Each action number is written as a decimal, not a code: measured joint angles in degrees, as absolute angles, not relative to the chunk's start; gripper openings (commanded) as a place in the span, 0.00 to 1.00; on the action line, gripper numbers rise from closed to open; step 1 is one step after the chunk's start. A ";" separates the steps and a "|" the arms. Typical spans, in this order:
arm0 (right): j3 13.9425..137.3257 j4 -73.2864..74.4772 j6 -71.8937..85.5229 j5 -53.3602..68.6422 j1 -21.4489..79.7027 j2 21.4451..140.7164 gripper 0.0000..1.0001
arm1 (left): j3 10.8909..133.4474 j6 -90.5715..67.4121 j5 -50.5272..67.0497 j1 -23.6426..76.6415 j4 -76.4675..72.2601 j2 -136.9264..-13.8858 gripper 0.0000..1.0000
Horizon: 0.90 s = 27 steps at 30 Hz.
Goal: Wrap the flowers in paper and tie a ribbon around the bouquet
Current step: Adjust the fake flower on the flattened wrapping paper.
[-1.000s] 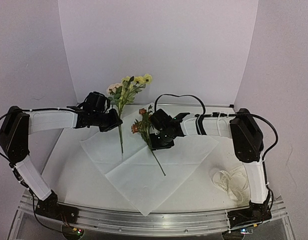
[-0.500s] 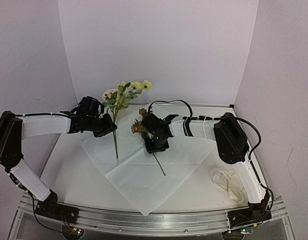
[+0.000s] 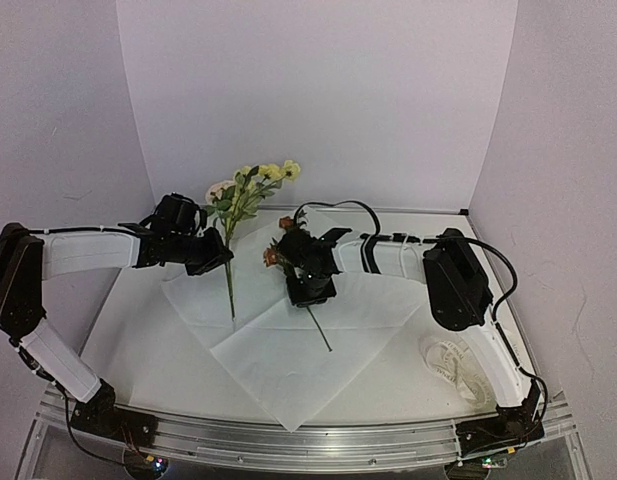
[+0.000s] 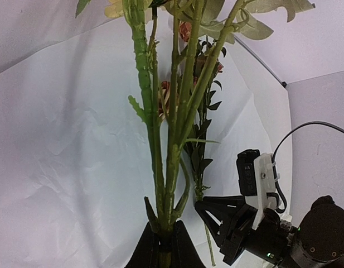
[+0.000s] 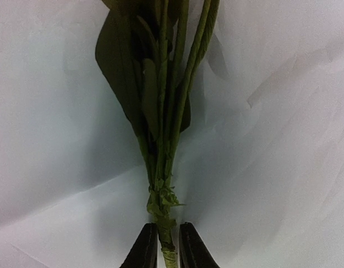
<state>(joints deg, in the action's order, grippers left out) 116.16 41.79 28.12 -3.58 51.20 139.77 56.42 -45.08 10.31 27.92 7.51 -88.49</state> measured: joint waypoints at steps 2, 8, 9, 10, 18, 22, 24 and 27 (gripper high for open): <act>116.23 42.33 28.11 -3.62 51.22 139.83 0.17 | 56.21 -45.13 10.74 27.84 7.25 -88.44 0.00; 116.46 43.26 28.60 -3.62 51.36 139.83 0.03 | 52.83 -46.75 12.79 27.75 4.69 -88.44 0.00; 116.44 43.37 28.66 -3.62 51.44 139.83 0.01 | 52.05 -47.11 13.16 27.75 4.20 -88.44 0.00; 116.40 43.41 28.63 -3.66 51.52 139.83 0.00 | 51.29 -47.59 13.38 27.75 3.75 -88.44 0.00; 114.47 42.26 29.18 -4.78 52.43 139.02 0.00 | 44.43 -51.05 13.85 27.75 1.44 -87.24 0.00; 112.68 42.10 30.10 -4.99 52.65 137.82 0.00 | 42.33 -52.23 13.80 27.75 1.35 -85.69 0.00; 112.03 42.47 30.53 -5.24 52.74 137.12 0.00 | 41.81 -52.56 13.80 27.75 1.19 -85.29 0.00; 112.03 43.01 31.26 -6.56 52.82 135.89 0.00 | 41.59 -52.60 13.78 27.75 0.89 -85.22 0.00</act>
